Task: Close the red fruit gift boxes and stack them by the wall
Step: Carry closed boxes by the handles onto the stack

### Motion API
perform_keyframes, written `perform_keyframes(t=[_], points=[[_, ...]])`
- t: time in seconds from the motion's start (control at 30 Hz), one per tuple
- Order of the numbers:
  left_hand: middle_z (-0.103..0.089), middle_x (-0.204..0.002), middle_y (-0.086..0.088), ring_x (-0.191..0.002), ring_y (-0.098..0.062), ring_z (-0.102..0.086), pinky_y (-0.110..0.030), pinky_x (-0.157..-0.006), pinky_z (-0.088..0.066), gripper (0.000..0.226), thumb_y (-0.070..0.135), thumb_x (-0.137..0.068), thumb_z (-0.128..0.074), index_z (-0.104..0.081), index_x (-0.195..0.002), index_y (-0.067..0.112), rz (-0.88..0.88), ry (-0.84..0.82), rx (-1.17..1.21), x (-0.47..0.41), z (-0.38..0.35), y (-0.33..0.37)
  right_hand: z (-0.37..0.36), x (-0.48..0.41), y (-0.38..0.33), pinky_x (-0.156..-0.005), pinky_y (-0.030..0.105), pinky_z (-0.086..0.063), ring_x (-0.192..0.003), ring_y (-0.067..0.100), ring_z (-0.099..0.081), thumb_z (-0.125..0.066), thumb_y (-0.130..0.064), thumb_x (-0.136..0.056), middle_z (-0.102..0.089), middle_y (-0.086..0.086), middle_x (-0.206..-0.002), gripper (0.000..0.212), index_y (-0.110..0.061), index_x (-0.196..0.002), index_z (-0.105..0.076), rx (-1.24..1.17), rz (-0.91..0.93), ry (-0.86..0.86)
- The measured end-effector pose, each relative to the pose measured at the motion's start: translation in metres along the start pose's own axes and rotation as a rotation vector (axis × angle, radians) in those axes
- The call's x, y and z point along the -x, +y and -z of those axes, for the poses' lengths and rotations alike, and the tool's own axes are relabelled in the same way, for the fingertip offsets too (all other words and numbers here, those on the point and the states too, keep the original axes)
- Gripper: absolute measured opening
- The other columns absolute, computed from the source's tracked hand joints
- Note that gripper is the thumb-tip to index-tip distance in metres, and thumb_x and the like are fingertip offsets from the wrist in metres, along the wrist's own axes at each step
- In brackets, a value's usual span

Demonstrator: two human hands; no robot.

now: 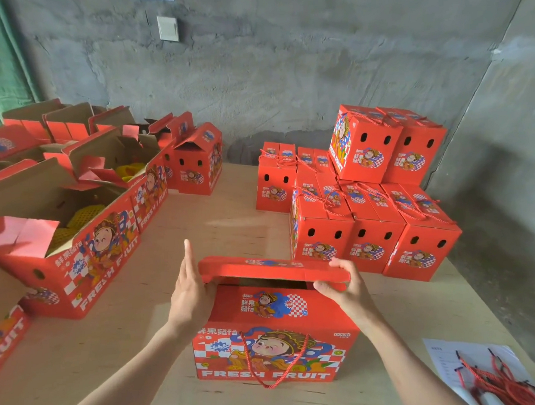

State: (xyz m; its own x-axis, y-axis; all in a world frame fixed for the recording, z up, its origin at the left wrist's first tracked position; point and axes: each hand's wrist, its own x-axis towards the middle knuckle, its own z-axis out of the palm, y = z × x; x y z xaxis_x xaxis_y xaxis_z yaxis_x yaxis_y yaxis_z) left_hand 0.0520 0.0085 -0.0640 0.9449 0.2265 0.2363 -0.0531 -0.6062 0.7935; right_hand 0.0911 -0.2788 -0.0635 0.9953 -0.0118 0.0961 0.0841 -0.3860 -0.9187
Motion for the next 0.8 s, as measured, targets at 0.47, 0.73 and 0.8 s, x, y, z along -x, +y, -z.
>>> perform_keyframes(t=[0.47,0.73,0.8], points=[[-0.01,-0.16,-0.003,-0.148,-0.02,0.004,-0.046,-0.117,0.004,0.081,0.072,-0.082,-0.039,-0.035,-0.142,0.016,-0.189,-0.268,-0.697,-0.036,0.0,-0.007,0.019,-0.008,0.016,-0.105,0.019,-0.025,-0.131,0.0,-0.03,-0.053,-0.032,-0.096,-0.037,-0.014,-0.14,0.034,-0.026,-0.129,-0.055,0.337,0.169,-0.151],[-0.032,-0.148,-0.002,-0.136,-0.021,-0.031,-0.035,-0.107,-0.034,0.079,0.067,-0.087,-0.041,-0.021,-0.148,0.022,-0.225,-0.581,-0.717,-0.059,0.008,0.004,0.027,-0.017,0.013,-0.106,0.026,-0.027,-0.137,0.007,-0.03,-0.052,-0.052,-0.091,-0.03,-0.014,-0.15,0.048,-0.032,-0.134,-0.045,0.623,0.248,-0.248],[-0.029,-0.149,-0.002,-0.137,-0.021,-0.026,-0.036,-0.108,-0.033,0.076,0.065,-0.089,-0.036,-0.014,-0.151,0.027,-0.249,-0.561,-0.764,-0.057,0.005,0.004,0.027,-0.018,0.013,-0.109,0.027,-0.023,-0.14,0.008,-0.026,-0.047,-0.051,-0.094,-0.028,-0.012,-0.153,0.047,-0.034,-0.138,-0.043,0.691,0.29,-0.263]])
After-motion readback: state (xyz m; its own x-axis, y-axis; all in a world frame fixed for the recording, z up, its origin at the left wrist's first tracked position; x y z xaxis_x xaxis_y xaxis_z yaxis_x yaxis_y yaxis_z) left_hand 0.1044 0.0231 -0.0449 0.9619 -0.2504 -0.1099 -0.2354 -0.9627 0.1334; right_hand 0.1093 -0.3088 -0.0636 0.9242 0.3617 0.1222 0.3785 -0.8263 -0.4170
